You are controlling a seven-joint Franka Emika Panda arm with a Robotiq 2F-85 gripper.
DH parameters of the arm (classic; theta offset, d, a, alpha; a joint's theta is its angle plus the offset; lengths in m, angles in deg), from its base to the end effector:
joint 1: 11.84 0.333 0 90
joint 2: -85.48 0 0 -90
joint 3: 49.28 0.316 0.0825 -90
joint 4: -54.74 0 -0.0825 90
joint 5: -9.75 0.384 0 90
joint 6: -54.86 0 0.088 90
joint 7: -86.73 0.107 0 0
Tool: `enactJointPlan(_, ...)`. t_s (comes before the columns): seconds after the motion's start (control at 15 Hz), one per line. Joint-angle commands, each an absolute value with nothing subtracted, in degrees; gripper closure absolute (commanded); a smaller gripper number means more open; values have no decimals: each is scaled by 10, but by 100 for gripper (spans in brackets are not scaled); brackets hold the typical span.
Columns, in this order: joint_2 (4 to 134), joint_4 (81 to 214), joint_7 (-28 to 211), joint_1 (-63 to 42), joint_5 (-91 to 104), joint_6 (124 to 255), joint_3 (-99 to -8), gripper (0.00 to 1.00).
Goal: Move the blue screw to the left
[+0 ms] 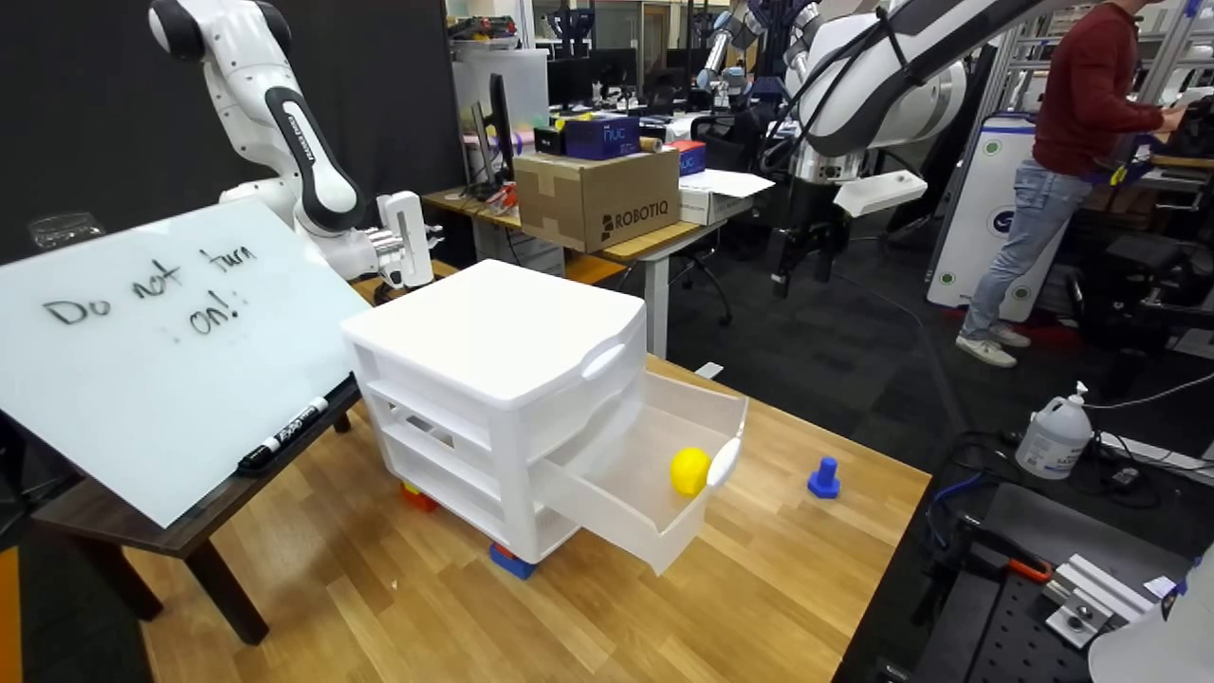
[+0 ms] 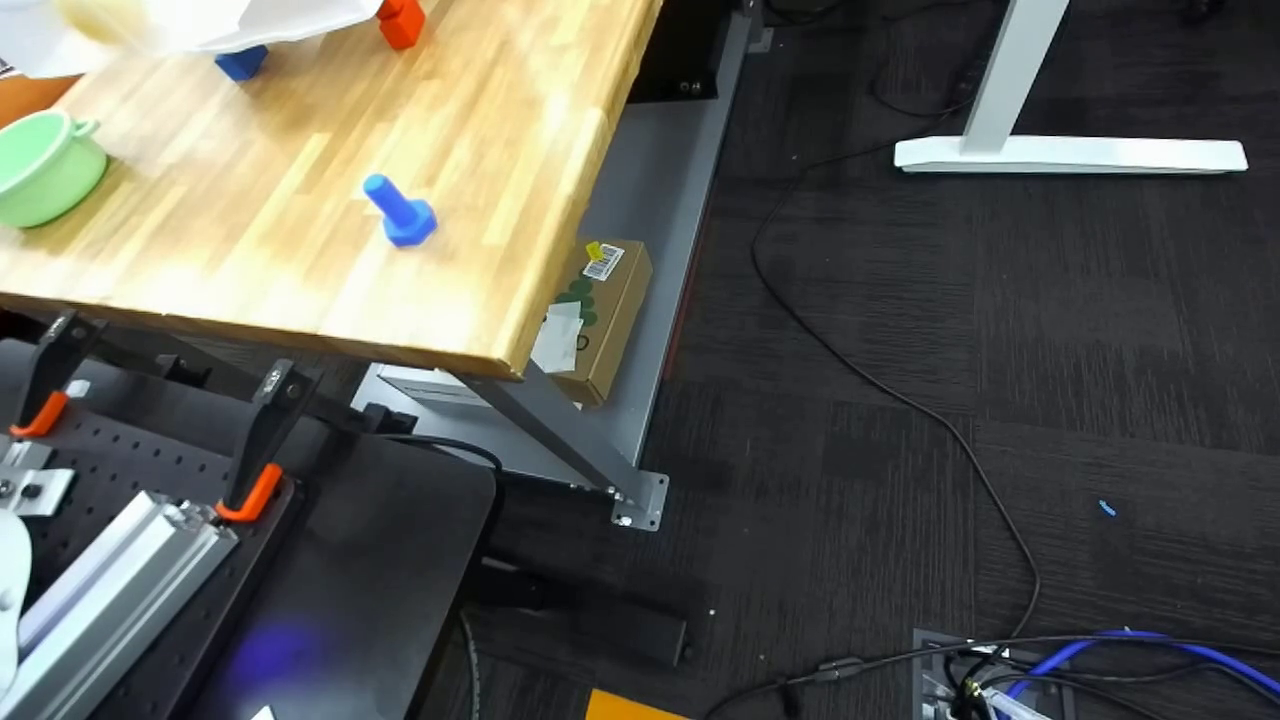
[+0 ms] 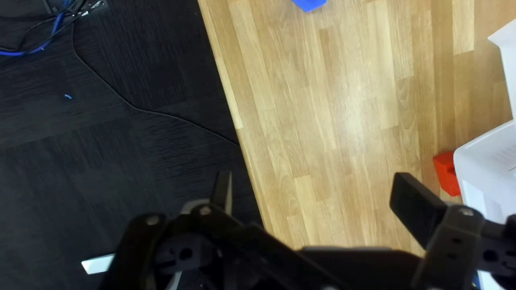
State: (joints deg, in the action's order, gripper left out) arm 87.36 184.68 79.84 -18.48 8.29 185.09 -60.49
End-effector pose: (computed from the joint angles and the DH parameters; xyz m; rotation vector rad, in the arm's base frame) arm 0.4922 -0.1594 0.3758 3.1081 -0.2730 0.0524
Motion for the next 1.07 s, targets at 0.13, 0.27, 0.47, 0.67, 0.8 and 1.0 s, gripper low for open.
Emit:
enactJointPlan(0.13,874,1845,798,-193,83,1849,-597,0)
enactJointPlan(0.27,877,1837,796,-190,76,1848,-593,0)
enactJointPlan(0.47,866,1814,780,-192,82,1850,-593,0)
enactJointPlan(0.67,846,1798,765,-198,95,1848,-599,0)
enactJointPlan(0.8,826,1797,759,-203,98,1848,-601,0)
enactJointPlan(1.0,787,1800,759,-209,89,1845,-600,0)
